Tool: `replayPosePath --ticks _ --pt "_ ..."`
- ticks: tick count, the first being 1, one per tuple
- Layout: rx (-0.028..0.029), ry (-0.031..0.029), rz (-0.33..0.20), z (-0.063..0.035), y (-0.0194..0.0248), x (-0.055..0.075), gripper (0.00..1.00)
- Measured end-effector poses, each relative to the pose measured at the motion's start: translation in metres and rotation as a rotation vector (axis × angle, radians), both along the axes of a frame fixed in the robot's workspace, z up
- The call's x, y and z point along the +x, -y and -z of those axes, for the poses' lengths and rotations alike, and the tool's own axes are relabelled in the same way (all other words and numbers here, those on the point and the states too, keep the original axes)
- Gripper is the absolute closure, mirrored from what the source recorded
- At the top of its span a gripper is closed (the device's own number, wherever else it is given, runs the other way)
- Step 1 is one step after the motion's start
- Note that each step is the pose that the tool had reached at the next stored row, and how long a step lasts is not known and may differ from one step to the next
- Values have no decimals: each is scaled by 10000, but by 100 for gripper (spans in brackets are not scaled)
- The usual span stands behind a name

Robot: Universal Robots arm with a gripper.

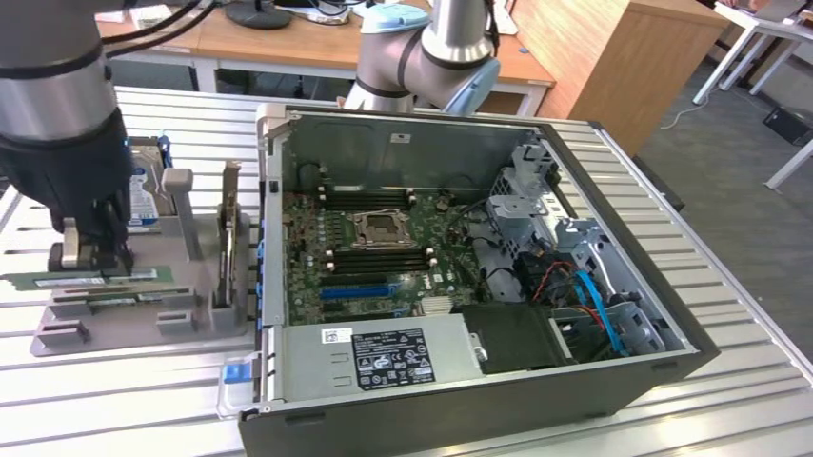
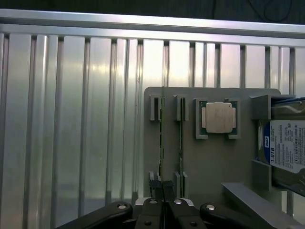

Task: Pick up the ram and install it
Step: 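Pick up the ram and move it above insertion slot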

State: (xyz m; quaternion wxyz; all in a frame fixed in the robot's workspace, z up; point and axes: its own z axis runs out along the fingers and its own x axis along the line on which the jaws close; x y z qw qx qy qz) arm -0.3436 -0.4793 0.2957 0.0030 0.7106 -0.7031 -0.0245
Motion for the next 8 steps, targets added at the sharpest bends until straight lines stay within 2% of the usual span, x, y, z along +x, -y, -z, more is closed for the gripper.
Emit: replayPosePath --ticks 8 --pt "0 0 0 -261 0 2 89"
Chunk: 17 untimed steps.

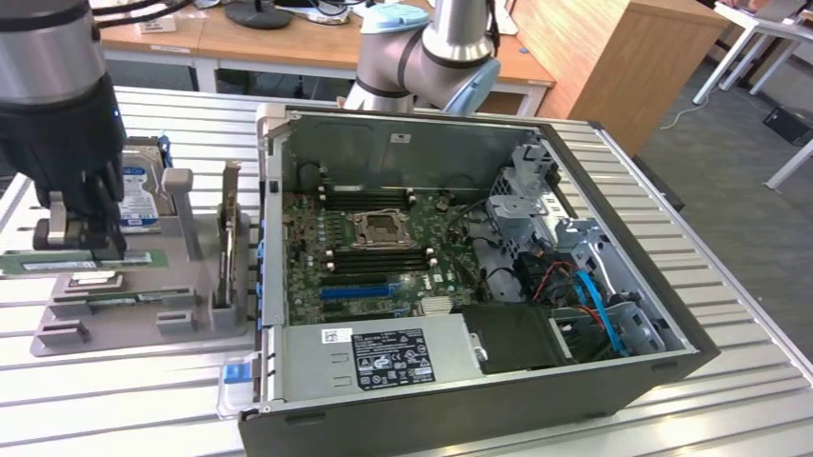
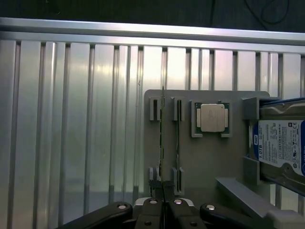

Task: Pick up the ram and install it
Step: 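Pick up the ram and move it above insertion slot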

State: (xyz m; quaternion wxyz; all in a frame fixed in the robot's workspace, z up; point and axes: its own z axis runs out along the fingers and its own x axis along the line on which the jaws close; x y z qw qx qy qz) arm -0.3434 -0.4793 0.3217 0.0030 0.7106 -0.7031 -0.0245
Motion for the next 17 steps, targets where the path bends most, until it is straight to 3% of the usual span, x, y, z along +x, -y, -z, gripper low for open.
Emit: replayPosePath --ticks 17 --pt "-1 0 0 -554 0 2 89"
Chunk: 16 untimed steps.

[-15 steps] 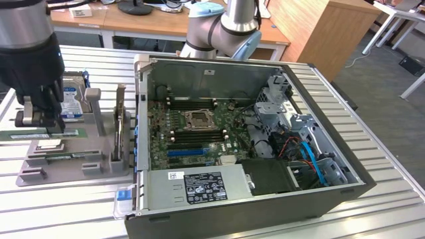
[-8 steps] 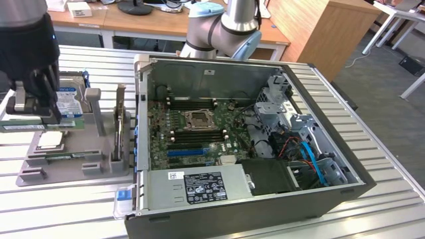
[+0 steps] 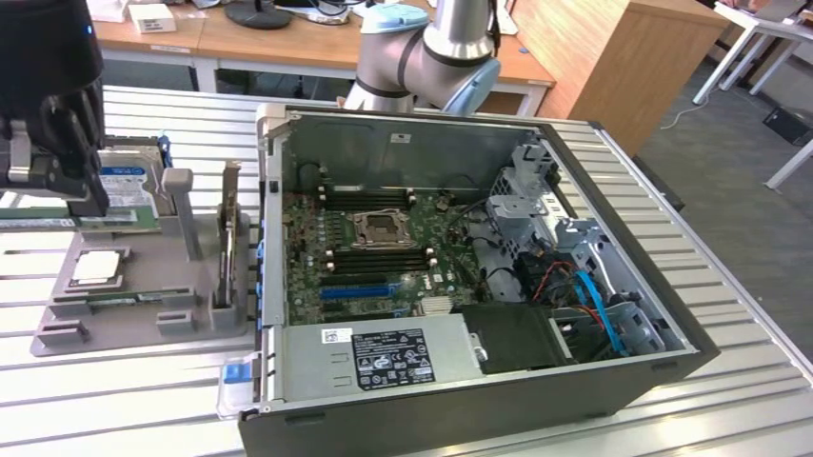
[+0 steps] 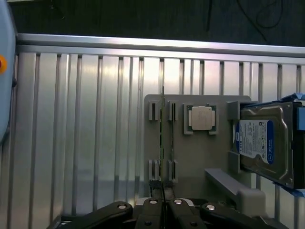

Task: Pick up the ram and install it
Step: 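Pick up the ram and move it above insertion slot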

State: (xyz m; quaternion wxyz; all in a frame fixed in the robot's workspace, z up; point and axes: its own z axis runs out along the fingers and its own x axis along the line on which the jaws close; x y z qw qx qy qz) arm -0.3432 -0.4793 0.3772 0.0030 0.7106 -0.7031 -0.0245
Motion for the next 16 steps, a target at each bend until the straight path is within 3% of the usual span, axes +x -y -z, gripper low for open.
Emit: replayPosePath --ticks 8,16 --pt "0 0 0 -137 0 0 89" --pt "-2 -2 -3 -142 0 8 89"
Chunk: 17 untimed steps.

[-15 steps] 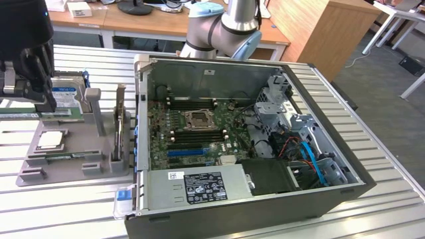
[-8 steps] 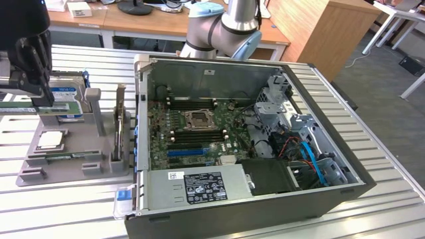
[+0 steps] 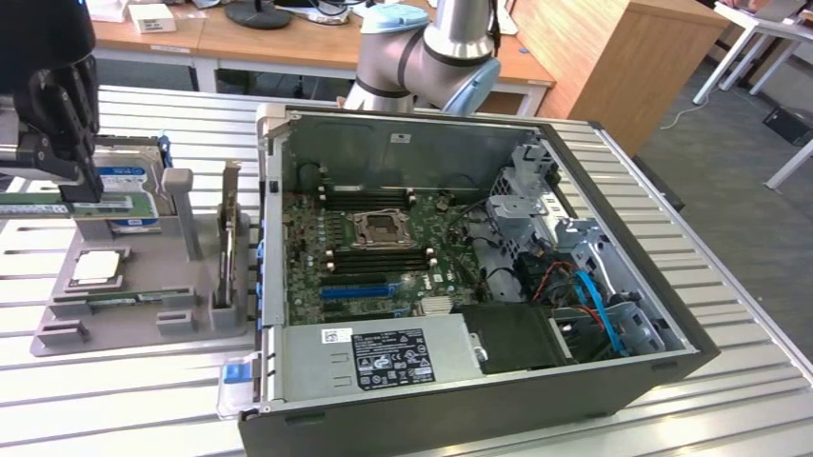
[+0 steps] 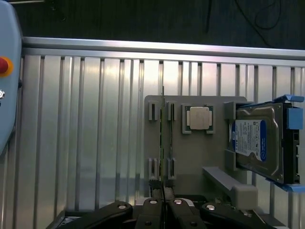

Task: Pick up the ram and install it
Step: 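Pick up the ram and move it above insertion slot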

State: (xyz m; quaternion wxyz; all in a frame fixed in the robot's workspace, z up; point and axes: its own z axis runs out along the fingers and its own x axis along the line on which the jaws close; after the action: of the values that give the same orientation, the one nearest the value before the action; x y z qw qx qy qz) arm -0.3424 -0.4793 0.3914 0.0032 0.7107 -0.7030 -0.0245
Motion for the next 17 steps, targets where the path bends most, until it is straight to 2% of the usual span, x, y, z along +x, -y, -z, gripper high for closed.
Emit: replayPosePath --ticks 4,10,17 --pt "2 3 2 2 0 35 89" --pt "5 2 -5 2 -1 166 89" --pt "18 2 -43 2 0 430 89"
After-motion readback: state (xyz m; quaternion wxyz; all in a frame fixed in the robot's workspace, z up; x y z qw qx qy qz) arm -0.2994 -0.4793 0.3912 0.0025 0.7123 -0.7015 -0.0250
